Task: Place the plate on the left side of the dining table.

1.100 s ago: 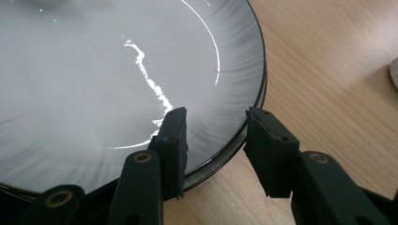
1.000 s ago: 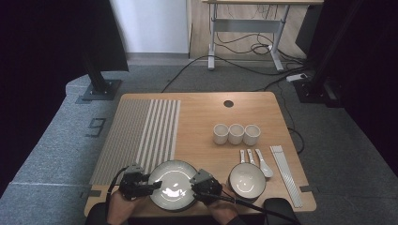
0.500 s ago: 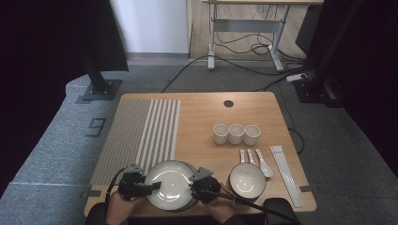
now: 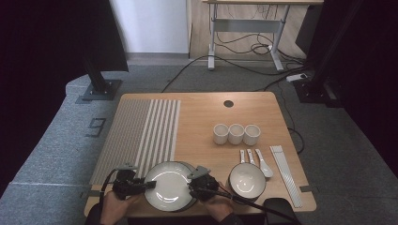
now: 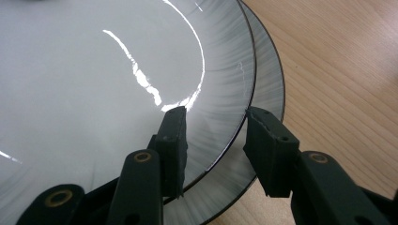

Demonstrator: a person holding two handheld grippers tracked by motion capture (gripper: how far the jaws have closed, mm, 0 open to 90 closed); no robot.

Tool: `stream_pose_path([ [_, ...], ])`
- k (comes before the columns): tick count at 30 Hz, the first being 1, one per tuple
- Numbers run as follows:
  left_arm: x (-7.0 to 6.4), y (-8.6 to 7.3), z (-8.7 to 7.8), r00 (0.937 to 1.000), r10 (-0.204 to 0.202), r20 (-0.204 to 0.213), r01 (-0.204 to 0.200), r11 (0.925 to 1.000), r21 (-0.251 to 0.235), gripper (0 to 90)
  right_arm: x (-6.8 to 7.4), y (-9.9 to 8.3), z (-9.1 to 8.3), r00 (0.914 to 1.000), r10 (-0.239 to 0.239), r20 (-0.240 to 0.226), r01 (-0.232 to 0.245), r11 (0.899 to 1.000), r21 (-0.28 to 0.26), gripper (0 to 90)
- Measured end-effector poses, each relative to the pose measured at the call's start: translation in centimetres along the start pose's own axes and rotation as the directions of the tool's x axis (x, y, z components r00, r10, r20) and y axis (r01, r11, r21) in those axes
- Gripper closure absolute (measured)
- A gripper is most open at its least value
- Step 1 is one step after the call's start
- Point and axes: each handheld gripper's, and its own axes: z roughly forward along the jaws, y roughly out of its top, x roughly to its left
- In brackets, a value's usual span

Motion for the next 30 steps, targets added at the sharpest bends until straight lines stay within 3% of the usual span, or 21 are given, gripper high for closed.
stream_pose_path([
  [3,0.1,0.0,-0.2,1.0,-0.009,0.005,0.008,1.0,0.004,65.7,-0.1,0.2,0.2,0.9999,0.015,-0.005,-0.015,1.0,0.001,59.2],
  [10,-0.1,0.0,-0.5,0.9996,-0.006,-0.029,0.006,1.0,0.008,67.4,-0.8,0.4,0.5,0.9968,0.072,-0.034,-0.072,0.997,0.008,62.6],
  [11,-0.1,0.0,-0.5,0.9995,-0.005,-0.033,0.006,1.0,0.008,67.6,-1.1,0.5,0.5,0.9934,0.104,-0.049,-0.103,0.994,0.018,64.1],
  [12,-0.2,0.0,-0.5,0.9993,-0.005,-0.037,0.006,1.0,0.007,67.6,-1.1,0.5,0.5,0.9934,0.104,-0.049,-0.103,0.994,0.018,64.1],
  [14,-0.3,0.0,-0.5,0.999,-0.005,-0.045,0.005,1.0,0.002,68.0,-1.6,0.7,0.7,0.9798,0.178,-0.092,-0.174,0.983,0.052,65.5],
  [22,-0.4,-0.2,-0.5,0.9987,-0.004,-0.051,0.003,1.0,-0.008,68.2,-1.5,0.8,0.6,0.969,0.231,-0.088,-0.224,0.971,0.081,66.5],
  [23,-0.5,-0.2,-0.5,0.9986,-0.004,-0.052,0.004,1.0,-0.009,68.2,-1.7,0.8,0.6,0.959,0.265,-0.1,-0.256,0.962,0.092,67.3],
  [24,-0.5,-0.2,-0.5,0.9986,-0.005,-0.054,0.004,0.9999,-0.01,68.2,-1.7,0.8,0.6,0.959,0.265,-0.1,-0.256,0.962,0.092,67.3],
  [25,-0.5,-0.3,-0.5,0.9985,-0.007,-0.054,0.007,0.9999,-0.011,68.3,-1.9,0.8,0.8,0.9455,0.304,-0.117,-0.292,0.95,0.108,67.4],
  [26,-0.5,-0.3,-0.5,0.9986,-0.009,-0.053,0.008,0.9999,-0.01,68.3,-1.9,0.8,0.8,0.9455,0.304,-0.117,-0.292,0.95,0.108,67.4],
  [27,-0.4,-0.2,-0.5,0.9986,-0.014,-0.051,0.013,0.9999,-0.01,68.4,-2.0,0.8,0.8,0.9377,0.324,-0.126,-0.311,0.944,0.116,67.6],
  [28,-0.4,-0.3,-0.5,0.9987,-0.025,-0.045,0.025,0.9996,-0.014,68.7,-2.2,0.8,1.1,0.9227,0.36,-0.138,-0.345,0.931,0.123,68.2],
  [30,-0.2,-0.3,-0.4,0.9986,-0.043,-0.032,0.042,0.9989,-0.019,69.0,-2.4,0.8,1.1,0.9088,0.389,-0.15,-0.373,0.919,0.127,69.7],
])
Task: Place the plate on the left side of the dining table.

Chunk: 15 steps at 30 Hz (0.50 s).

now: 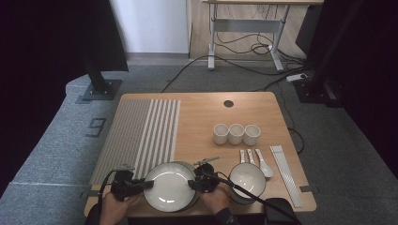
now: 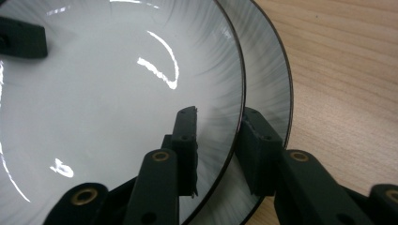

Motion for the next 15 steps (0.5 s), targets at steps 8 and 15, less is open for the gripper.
stream_pose_path([
  [8,0.13,0.2,-0.01,0.9995,-0.032,0.001,0.032,0.9995,0.002,71.2,-0.57,0.0,0.1,0.998,0.057,-0.028,-0.058,0.998,-0.03,74.1],
  [15,0.22,0.56,-0.53,0.9989,-0.046,-0.007,0.046,0.9988,-0.014,73.8,-0.56,0.42,-0.28,0.9972,0.061,-0.042,-0.064,0.996,-0.056,77.4],
])
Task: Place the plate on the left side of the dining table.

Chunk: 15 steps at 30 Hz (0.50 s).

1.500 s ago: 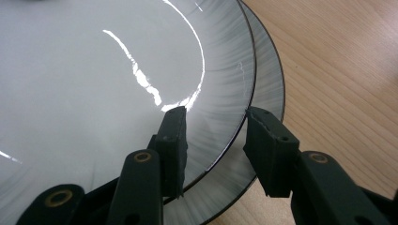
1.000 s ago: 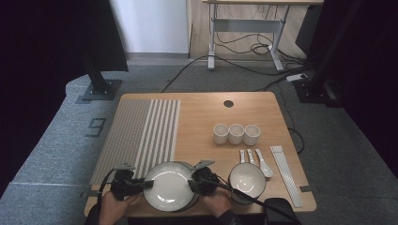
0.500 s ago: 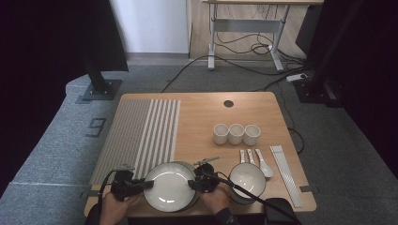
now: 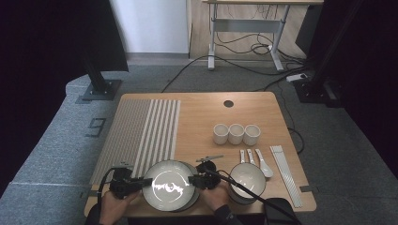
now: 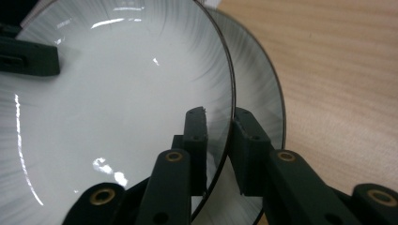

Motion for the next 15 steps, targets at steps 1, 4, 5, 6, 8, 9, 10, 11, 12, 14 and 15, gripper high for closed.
stream_pose_path([
  [1,0.1,0.1,-0.1,1.0,-0.002,0.003,0.002,1.0,-0.005,74.5,0.0,0.1,-0.2,1.0,0.002,-0.002,-0.002,1.0,-0.012,78.3],
  [4,0.2,0.3,-0.3,0.9999,-0.008,0.01,0.008,0.9999,-0.015,76.7,0.2,0.7,-0.8,0.9999,-0.011,0.008,0.011,0.999,-0.049,80.7],
  [5,0.2,0.5,-0.3,0.9999,-0.008,0.01,0.009,0.9998,-0.017,77.1,0.3,0.8,-1.0,0.9998,-0.016,0.012,0.017,0.998,-0.058,81.3],
  [6,0.1,0.7,-0.4,0.9999,-0.007,0.011,0.008,0.9997,-0.024,78.5,0.5,1.2,-1.4,0.999,-0.036,0.028,0.038,0.996,-0.08,82.5],
  [8,0.1,0.9,-0.4,1.0,-0.006,0.007,0.006,0.9996,-0.026,79.1,0.7,1.4,-1.7,0.998,-0.047,0.041,0.051,0.995,-0.09,83.0],
  [9,0.0,1.1,-0.4,1.0,-0.005,0.004,0.005,0.9996,-0.028,80.1,0.8,1.9,-2.3,0.997,-0.06,0.048,0.065,0.991,-0.114,84.0],
  [10,0.0,1.3,-0.4,0.9999,-0.004,0.014,0.005,0.9992,-0.039,81.6,0.8,2.0,-2.4,0.9966,-0.062,0.053,0.068,0.99,-0.12,84.0],
  [11,0.0,1.3,-0.4,0.9999,-0.004,0.014,0.005,0.9992,-0.039,83.4,0.8,2.0,-2.4,0.9966,-0.062,0.053,0.068,0.99,-0.12,84.0],
  [12,0.0,1.5,-0.3,0.9999,-0.003,0.015,0.004,0.9988,-0.048,83.4,0.8,2.1,-2.6,0.9952,-0.072,0.066,0.08,0.989,-0.123,84.0],
  [14,-0.1,1.8,-0.2,1.0,0.0,0.004,0.0,0.9989,-0.047,84.3,0.9,2.3,-2.7,0.9923,-0.088,0.087,0.099,0.988,-0.121,84.0],
  [15,-0.1,1.9,-0.1,1.0,-0.003,0.001,0.003,0.9987,-0.051,84.8,0.8,2.3,-2.7,0.9903,-0.1,0.096,0.112,0.986,-0.12,84.1],
])
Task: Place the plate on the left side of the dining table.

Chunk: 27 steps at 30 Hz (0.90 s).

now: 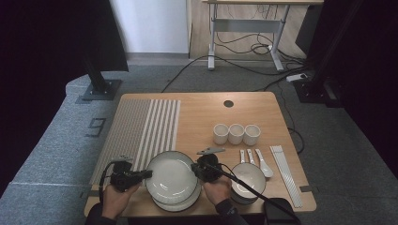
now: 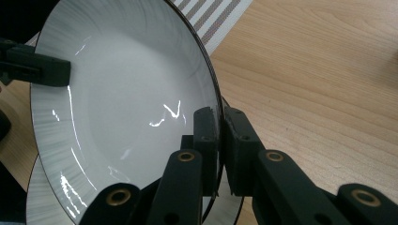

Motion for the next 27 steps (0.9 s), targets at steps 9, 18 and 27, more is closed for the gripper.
stream_pose_path([
  [9,0.1,0.4,-0.3,0.9999,0.0,-0.012,0.0,0.9998,-0.022,85.5,-0.1,0.2,0.1,1.0,0.002,-0.008,-0.002,1.0,-0.014,85.7],
  [18,0.1,1.3,-0.4,0.999,0.018,-0.04,-0.019,0.9994,-0.028,85.5,0.0,0.6,0.4,1.0,-0.006,0.004,0.006,1.0,-0.023,85.8],
  [27,0.2,3.1,-1.1,0.9984,0.036,-0.044,-0.038,0.9985,-0.039,85.5,0.0,2.0,0.0,0.9999,-0.013,0.011,0.013,0.998,-0.058,85.7],
])
